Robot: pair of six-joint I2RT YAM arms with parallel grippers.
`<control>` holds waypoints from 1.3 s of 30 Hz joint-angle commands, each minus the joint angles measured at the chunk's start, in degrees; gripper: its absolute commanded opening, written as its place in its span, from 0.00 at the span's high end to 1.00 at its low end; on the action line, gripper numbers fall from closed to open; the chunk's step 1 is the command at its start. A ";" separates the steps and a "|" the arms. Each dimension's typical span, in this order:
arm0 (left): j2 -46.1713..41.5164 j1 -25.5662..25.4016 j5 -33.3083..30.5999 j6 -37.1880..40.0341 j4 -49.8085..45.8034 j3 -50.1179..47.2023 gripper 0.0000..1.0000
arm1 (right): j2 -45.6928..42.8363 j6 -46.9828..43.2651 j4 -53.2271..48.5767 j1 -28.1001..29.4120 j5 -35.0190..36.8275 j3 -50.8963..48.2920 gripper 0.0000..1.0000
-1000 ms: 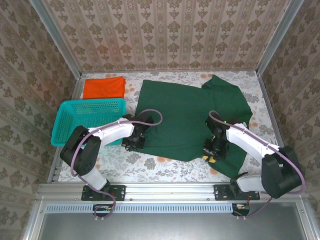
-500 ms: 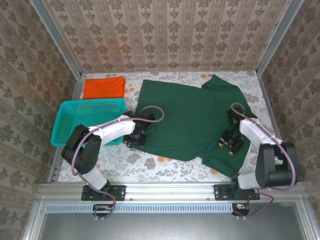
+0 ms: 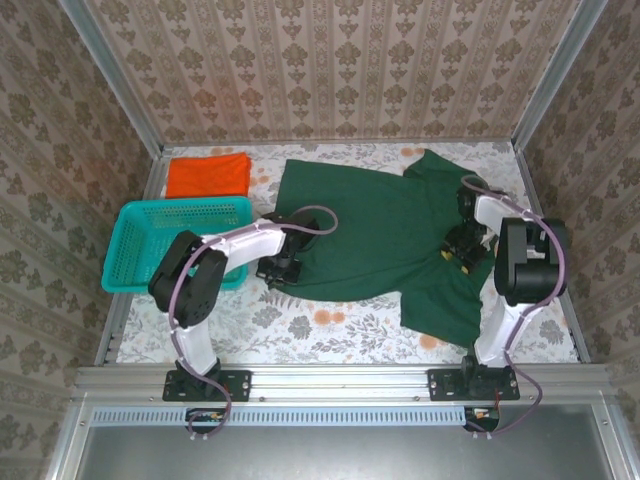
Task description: Fold and stack the t-shirts
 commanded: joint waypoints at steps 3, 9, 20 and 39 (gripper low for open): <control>4.04 2.35 -2.29 0.53 -2.39 4.74 0.93 | 8.74 -0.80 -2.16 -0.43 3.01 10.13 0.40; 8.53 3.59 -1.58 0.43 -2.77 9.82 0.93 | 15.38 -0.17 -5.87 -0.35 1.74 21.11 0.37; 1.10 8.61 6.27 -1.64 -3.65 12.12 0.75 | 1.09 -6.38 -4.70 0.73 -1.29 20.45 0.18; -11.02 12.92 16.43 -13.79 1.34 -2.36 0.66 | -42.44 7.13 -6.60 -9.28 -4.32 -31.36 0.36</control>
